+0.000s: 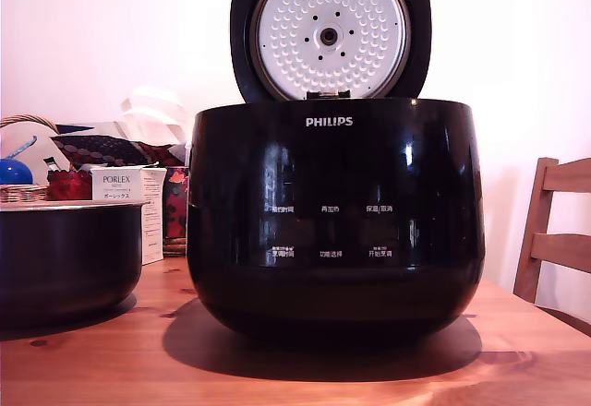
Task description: Pick up the metallic pot next to the rice cooker
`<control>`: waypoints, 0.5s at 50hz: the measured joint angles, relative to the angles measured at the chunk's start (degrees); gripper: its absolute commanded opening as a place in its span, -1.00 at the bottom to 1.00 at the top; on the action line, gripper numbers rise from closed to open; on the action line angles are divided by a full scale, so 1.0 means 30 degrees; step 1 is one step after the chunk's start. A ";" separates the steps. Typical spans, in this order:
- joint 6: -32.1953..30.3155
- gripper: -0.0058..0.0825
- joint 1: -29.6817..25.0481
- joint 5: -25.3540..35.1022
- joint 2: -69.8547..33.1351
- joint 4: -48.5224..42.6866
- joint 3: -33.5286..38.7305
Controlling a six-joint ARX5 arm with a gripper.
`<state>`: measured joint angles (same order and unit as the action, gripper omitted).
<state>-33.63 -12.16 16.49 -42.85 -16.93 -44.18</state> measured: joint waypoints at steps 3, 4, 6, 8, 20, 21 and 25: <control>-0.1035 -0.92 0.0000 0.0233 0.0007 -0.1421 0.0000; -0.1035 -0.92 0.0000 0.0313 0.0000 -0.1858 0.0000; -0.2200 -0.92 0.0000 0.0350 0.0000 -0.3016 0.0000; -0.2200 -0.92 -0.0007 0.0342 0.0000 -0.3891 0.0000; -0.4371 -0.92 0.0000 0.0335 -0.0073 -0.8138 -0.0204; -0.4371 -0.91 0.0000 0.0335 -0.0168 -0.8415 -0.0248; -0.4670 -0.89 0.0000 0.0335 -0.0648 -0.9500 -0.0372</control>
<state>-47.64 -12.16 17.50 -44.80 -45.43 -45.30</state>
